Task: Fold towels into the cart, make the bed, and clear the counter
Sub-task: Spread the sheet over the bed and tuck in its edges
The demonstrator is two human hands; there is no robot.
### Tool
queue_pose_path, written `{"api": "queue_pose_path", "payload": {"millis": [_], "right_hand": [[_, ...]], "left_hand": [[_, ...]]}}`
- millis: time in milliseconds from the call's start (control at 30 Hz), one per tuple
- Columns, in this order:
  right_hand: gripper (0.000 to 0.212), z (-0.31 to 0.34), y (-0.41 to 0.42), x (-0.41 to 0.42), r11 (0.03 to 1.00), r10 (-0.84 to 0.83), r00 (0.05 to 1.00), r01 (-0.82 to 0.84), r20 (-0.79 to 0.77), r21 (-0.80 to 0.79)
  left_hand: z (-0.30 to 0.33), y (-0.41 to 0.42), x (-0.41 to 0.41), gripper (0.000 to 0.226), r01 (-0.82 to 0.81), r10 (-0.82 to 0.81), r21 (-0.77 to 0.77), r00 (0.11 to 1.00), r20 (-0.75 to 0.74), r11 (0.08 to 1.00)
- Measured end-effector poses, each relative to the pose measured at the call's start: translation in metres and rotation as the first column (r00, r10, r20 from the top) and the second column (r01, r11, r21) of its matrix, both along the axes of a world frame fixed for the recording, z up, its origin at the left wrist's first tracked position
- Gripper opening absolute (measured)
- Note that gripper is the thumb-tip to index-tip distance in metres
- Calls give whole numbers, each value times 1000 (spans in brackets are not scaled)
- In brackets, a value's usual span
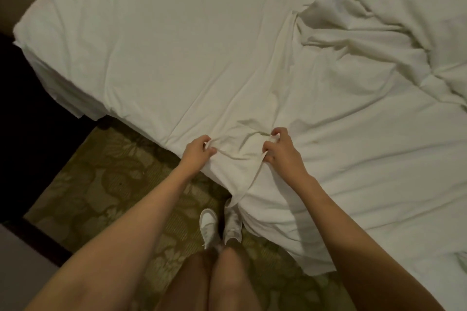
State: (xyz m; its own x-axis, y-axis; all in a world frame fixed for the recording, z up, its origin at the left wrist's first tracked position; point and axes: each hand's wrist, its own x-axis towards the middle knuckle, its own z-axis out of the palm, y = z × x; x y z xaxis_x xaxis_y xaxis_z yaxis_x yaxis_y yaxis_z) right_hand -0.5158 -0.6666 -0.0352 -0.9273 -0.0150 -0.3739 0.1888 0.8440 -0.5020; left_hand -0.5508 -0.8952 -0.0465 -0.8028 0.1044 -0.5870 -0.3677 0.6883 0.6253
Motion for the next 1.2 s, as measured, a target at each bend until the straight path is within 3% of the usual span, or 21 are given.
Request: {"api": "queue_pose_path", "payload": {"millis": [200,300,367,433,467,567,700,833,1000,1067,1133,1200], "right_hand": [[17,4,-31,-45,903,419,898,-396,-137,164],[9,8,-48,-68,825,537,843,-530,15,196],[11,8,-56,-78,788,565,816,-578,123,213],[10,7,-62,-80,797,557,820,-573,132,191],[9,6,-64,-80,814,544,831,-557,121,165],[12,7,-68,-79,847,509,856,-517,90,127],[15,9,-67,-78,923,374,924,-379,77,62],[16,9,-62,-77,961,273,959,-275,77,13],[23,2,-59,-75,908,394,917,-400,69,124],[19,-1,-60,-74,902,401,915,-403,41,155],[17,-4,-64,-75,918,372,928,-366,-11,150],[15,-8,-71,-80,923,369,928,-360,-42,138]], "left_hand": [[14,-55,-25,14,-120,121,35,993,-15,992],[14,-82,-29,22,-165,166,47,986,-14,985],[10,-92,-28,34,-160,159,-36,987,-36,986],[9,-83,-20,38,-158,151,-123,987,-63,980],[8,-71,-13,34,-186,182,-71,981,-61,980],[3,-29,11,29,-248,239,280,969,69,927],[-16,16,36,40,-270,159,446,949,272,853],[-26,27,47,28,-255,171,370,954,245,893],[-15,-11,53,19,-223,166,372,970,180,901],[-10,-42,45,22,-346,306,292,936,176,891],[-3,-93,27,25,-551,543,128,834,94,825],[6,-144,16,27,-606,608,77,794,-6,792]]}}
